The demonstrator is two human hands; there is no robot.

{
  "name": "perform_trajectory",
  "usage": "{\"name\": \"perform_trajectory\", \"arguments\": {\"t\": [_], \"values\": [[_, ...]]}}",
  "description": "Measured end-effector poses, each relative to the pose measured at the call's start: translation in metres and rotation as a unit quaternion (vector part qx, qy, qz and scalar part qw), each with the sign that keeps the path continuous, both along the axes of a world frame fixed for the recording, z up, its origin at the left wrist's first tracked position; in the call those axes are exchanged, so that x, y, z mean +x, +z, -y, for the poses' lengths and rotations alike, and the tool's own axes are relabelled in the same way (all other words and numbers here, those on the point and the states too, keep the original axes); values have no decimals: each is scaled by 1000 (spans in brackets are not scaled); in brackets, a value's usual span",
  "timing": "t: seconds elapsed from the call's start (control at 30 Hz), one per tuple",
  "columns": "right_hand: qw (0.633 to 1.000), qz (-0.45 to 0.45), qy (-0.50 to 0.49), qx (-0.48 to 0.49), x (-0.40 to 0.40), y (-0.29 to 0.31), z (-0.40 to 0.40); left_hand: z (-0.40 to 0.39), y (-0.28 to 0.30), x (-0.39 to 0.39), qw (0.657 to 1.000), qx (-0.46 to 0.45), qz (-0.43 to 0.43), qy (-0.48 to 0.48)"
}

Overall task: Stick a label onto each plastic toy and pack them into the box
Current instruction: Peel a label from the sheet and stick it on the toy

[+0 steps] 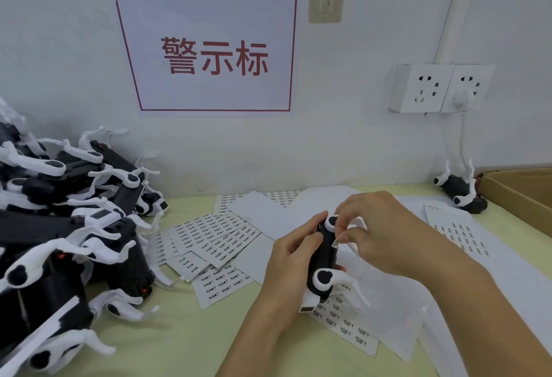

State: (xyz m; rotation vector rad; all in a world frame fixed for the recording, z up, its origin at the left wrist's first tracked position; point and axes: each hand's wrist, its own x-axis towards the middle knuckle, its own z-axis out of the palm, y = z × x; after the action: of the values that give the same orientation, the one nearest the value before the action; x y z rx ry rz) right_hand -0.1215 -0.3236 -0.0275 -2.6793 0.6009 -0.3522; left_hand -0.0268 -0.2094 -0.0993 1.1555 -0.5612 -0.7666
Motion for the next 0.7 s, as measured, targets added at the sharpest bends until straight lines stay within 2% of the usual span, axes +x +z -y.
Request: {"name": "perform_trajectory", "arguments": {"t": [0.2,0.7], "values": [[1000,-1,-5,2,0,3,-5,0,1,0,1000,-5,-19,5],[1000,-5,-13,4,1,6,-8,1,-5,3,1000,-1,23,1]]}}
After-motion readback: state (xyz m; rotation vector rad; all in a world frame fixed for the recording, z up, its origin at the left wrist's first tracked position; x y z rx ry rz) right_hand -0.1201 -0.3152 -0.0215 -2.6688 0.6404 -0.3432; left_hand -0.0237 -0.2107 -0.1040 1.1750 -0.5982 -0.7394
